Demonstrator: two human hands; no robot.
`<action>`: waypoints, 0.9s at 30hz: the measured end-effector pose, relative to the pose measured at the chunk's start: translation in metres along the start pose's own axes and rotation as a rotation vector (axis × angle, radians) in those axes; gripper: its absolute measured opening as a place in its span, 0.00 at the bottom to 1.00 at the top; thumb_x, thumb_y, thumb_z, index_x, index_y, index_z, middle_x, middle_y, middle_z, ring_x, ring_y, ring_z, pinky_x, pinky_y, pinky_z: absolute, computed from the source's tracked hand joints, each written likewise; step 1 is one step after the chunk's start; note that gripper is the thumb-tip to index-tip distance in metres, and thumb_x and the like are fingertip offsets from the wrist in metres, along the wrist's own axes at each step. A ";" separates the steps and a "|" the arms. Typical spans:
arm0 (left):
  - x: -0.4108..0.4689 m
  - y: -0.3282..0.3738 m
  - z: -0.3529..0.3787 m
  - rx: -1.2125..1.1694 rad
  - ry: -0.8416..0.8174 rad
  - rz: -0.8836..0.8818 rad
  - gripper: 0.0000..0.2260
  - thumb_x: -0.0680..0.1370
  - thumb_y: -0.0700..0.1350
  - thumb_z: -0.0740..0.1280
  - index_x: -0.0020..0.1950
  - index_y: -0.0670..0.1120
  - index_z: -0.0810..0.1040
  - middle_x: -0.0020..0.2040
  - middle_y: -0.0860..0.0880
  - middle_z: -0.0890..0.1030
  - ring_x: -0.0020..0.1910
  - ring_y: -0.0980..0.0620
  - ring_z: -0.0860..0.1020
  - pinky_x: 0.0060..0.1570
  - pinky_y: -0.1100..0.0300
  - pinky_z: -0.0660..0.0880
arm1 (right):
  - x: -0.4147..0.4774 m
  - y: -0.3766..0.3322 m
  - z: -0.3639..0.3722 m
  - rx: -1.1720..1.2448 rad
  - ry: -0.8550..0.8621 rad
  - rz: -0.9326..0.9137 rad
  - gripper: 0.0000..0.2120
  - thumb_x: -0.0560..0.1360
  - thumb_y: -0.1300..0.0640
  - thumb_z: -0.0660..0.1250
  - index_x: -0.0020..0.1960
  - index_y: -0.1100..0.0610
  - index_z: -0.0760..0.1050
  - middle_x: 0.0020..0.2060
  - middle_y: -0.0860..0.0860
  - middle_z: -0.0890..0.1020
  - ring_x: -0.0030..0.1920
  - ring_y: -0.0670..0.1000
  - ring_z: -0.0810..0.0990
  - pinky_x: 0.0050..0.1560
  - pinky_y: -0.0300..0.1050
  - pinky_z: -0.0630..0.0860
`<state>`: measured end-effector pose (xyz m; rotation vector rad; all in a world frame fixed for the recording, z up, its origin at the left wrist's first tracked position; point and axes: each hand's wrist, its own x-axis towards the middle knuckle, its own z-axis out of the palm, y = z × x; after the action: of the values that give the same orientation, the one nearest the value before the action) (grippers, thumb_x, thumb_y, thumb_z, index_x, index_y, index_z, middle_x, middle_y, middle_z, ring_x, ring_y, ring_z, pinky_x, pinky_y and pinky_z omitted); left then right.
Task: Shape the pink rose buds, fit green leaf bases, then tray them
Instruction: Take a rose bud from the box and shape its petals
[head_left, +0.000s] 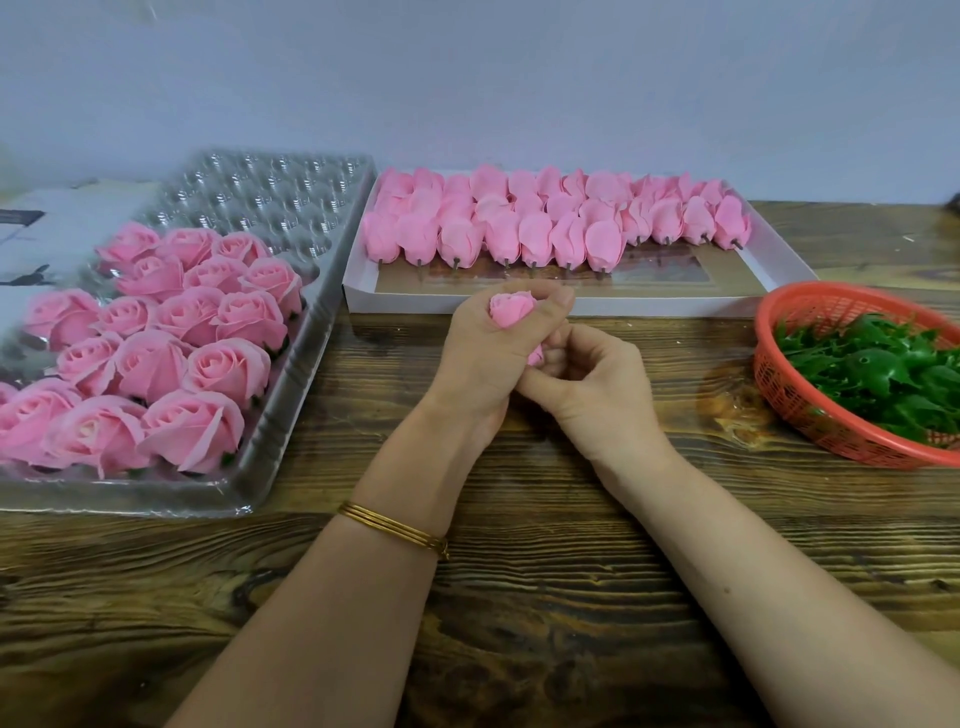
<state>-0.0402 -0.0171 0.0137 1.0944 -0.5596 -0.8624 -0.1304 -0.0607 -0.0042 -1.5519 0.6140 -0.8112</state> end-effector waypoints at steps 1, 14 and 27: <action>0.000 0.001 -0.001 0.002 -0.008 -0.005 0.02 0.77 0.38 0.70 0.45 0.44 0.79 0.28 0.51 0.76 0.29 0.55 0.75 0.30 0.62 0.75 | 0.000 0.000 -0.001 0.015 -0.005 0.008 0.09 0.69 0.69 0.75 0.38 0.57 0.78 0.27 0.43 0.76 0.31 0.42 0.72 0.37 0.33 0.72; 0.000 -0.006 -0.005 0.489 0.146 0.291 0.08 0.74 0.39 0.74 0.50 0.46 0.79 0.37 0.58 0.79 0.37 0.61 0.78 0.40 0.65 0.74 | 0.008 -0.011 -0.008 0.463 -0.006 0.349 0.10 0.69 0.62 0.64 0.50 0.62 0.76 0.39 0.56 0.77 0.37 0.49 0.75 0.39 0.41 0.74; -0.006 -0.009 -0.001 0.636 0.013 0.295 0.14 0.72 0.35 0.71 0.54 0.48 0.78 0.42 0.56 0.79 0.38 0.67 0.77 0.33 0.73 0.72 | 0.009 -0.010 -0.007 0.342 0.067 0.323 0.15 0.74 0.57 0.70 0.56 0.65 0.80 0.40 0.53 0.84 0.43 0.49 0.81 0.40 0.43 0.74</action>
<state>-0.0457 -0.0129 0.0046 1.5379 -0.9959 -0.4186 -0.1306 -0.0705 0.0072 -1.0844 0.7117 -0.6816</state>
